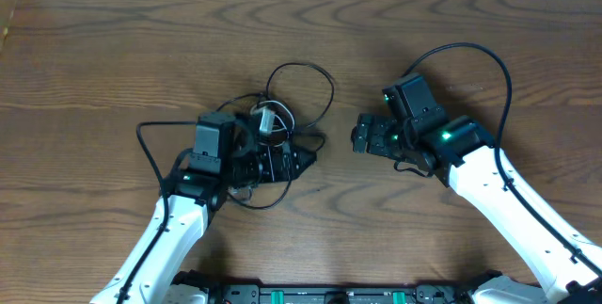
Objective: Untangle cables
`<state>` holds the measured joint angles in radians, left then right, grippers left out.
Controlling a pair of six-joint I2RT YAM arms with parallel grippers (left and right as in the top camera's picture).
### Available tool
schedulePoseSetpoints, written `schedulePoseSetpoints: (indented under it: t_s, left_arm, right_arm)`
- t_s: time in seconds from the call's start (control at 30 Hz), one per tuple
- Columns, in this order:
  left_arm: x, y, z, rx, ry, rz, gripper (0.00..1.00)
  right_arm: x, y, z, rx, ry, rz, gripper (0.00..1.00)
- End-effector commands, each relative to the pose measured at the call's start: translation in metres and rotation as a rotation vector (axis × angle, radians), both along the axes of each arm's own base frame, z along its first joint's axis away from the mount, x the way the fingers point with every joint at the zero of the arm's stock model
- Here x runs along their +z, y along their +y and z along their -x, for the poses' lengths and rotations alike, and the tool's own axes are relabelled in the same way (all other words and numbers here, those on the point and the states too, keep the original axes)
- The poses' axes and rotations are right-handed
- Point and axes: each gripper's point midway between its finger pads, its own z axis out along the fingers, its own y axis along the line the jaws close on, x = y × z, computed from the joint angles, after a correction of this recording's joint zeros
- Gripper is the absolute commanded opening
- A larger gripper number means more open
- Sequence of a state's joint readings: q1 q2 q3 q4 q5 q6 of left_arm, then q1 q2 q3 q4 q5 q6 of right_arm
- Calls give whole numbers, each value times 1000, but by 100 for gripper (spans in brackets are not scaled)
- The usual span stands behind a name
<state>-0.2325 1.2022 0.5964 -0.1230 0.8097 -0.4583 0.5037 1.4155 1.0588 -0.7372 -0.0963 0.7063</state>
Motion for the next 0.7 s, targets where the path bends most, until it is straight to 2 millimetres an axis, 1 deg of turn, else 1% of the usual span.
schedulePoseSetpoints:
  t_s: [0.0,0.03,0.07,0.1,0.17,0.23,0.4,0.67]
  left_arm:
    - [28,-7,-17,21,-83,82,98]
    - [32,-6,-24,44,-107,84,98]
    - [35,-1,-35,108,-124,80,98]
    - [35,3,-42,157,-123,72,98]
    - [31,14,-52,253,-103,44,98]
    - [27,21,-58,319,-83,29,97]
    - [25,27,-62,363,-78,17,98]
    - [26,28,-63,384,-67,24,98]
  right_arm:
    - [6,2,0,-6,-13,-6,93]
    - [5,2,0,-6,-11,-4,93]
    - [5,1,1,-6,-8,-3,92]
    - [5,1,1,-5,-7,-2,93]
    - [4,1,2,-5,-5,-1,95]
    - [4,1,2,-5,-4,0,96]
    - [4,0,3,-5,-2,1,96]
    - [3,0,4,-6,5,4,96]
